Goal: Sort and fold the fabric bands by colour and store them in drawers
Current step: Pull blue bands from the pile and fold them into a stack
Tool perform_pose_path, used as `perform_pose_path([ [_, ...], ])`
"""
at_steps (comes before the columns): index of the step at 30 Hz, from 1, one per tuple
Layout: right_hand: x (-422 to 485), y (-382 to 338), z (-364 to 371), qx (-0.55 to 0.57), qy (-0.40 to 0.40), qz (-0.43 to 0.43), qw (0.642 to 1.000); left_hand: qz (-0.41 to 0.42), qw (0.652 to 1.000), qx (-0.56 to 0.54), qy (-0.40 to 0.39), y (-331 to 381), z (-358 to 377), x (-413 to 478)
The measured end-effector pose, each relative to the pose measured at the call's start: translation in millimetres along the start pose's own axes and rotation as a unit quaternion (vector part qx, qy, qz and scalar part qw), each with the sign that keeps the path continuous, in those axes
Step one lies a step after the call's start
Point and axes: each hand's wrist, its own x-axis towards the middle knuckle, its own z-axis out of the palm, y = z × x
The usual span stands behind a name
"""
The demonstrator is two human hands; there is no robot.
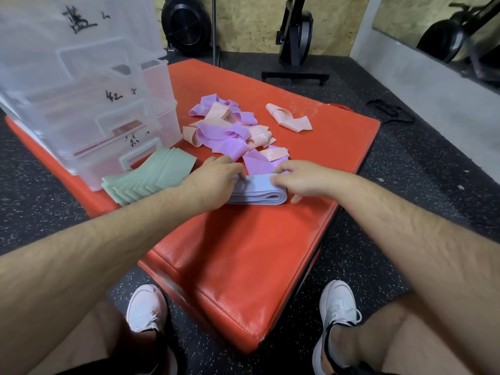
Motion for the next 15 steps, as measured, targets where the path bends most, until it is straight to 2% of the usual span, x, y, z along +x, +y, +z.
perform_pose_path([
  [7, 0.8, 0.7, 15.3, 0.104, 0.043, 0.006, 0.994, -0.009, 0.999, -0.026, -0.017, -3.4, -6.5, -2.8],
  [10, 1.7, 4.2, 17.0, 0.076, 0.053, -0.034, 0.995, -0.024, 1.000, -0.003, -0.018, 4.6, -13.4, -8.0],
  [12, -1.7, 6.5, 17.3, 0.034, 0.057, -0.075, 0.995, -0.011, 1.000, 0.025, -0.014, 13.5, -13.8, -10.8],
  [15, -11.7, 8.9, 20.8, -0.023, 0.064, -0.136, 0.988, 0.026, 0.998, 0.031, -0.052, 21.1, -7.4, -11.4],
])
